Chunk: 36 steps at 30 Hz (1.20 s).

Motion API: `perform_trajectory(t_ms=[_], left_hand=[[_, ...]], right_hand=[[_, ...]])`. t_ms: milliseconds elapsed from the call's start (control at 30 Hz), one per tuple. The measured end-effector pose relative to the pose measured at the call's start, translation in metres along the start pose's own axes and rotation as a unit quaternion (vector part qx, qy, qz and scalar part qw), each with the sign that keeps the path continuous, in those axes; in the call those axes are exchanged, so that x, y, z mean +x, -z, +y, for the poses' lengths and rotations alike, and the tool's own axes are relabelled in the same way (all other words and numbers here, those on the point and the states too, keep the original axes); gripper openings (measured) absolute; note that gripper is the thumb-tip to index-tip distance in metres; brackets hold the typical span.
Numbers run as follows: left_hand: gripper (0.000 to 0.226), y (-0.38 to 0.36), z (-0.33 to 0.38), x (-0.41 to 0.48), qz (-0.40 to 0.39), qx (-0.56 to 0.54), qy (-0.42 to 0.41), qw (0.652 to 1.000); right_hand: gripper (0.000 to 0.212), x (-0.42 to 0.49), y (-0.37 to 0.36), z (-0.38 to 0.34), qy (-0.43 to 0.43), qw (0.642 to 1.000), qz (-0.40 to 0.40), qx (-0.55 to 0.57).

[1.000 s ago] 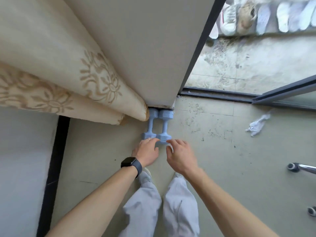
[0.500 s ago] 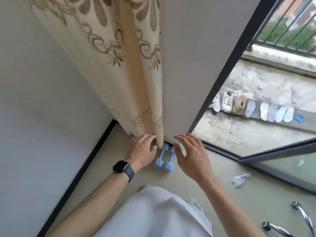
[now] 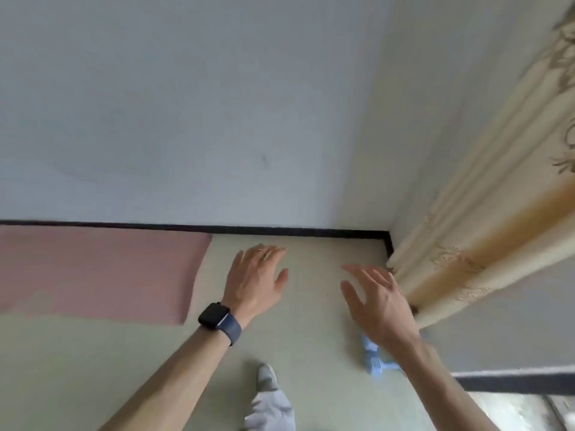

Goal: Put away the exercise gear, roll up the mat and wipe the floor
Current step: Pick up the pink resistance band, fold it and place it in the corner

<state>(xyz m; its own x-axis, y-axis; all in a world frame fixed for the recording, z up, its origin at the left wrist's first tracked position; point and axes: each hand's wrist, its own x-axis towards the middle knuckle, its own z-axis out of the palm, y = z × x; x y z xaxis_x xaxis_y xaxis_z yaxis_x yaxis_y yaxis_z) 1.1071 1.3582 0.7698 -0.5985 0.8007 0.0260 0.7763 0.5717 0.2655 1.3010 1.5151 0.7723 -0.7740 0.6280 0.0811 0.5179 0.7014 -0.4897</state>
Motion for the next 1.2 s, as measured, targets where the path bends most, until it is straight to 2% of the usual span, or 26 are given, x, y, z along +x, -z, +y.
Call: perform_trajectory(t_ms=[133,300,500,733,933,1067,1200], left_hand=[[0.039,0.066,-0.104,-0.101,0.076,0.030,0.130,0.988],[0.041,0.124,-0.222,-0.242,0.121,0.065,0.287,0.948],[0.052,0.174,-0.379,-0.402,0.137,0.060,0.429,0.891],[0.050,0.232,-0.527,-0.530,0.151,0.039,0.512,0.845],[0.050,0.257,-0.641,-0.569,0.155,0.031,0.554,0.817],[0.051,0.270,-0.717,-0.581,0.146,0.036,0.571,0.807],[0.050,0.297,-0.803,-0.588,0.148,0.041,0.606,0.781]], right_hand=[[0.038,0.012,-0.045,-0.122,0.157,0.985,-0.063,0.023],[0.034,-0.011,-0.117,-0.297,0.319,0.940,-0.112,0.043],[0.045,-0.073,-0.226,-0.493,0.432,0.886,-0.158,0.052],[0.042,-0.122,-0.310,-0.673,0.490,0.847,-0.195,0.062],[0.042,-0.113,-0.377,-0.790,0.516,0.827,-0.220,0.037],[0.050,-0.097,-0.433,-0.871,0.537,0.805,-0.249,0.030],[0.051,-0.071,-0.486,-0.960,0.548,0.788,-0.277,0.049]])
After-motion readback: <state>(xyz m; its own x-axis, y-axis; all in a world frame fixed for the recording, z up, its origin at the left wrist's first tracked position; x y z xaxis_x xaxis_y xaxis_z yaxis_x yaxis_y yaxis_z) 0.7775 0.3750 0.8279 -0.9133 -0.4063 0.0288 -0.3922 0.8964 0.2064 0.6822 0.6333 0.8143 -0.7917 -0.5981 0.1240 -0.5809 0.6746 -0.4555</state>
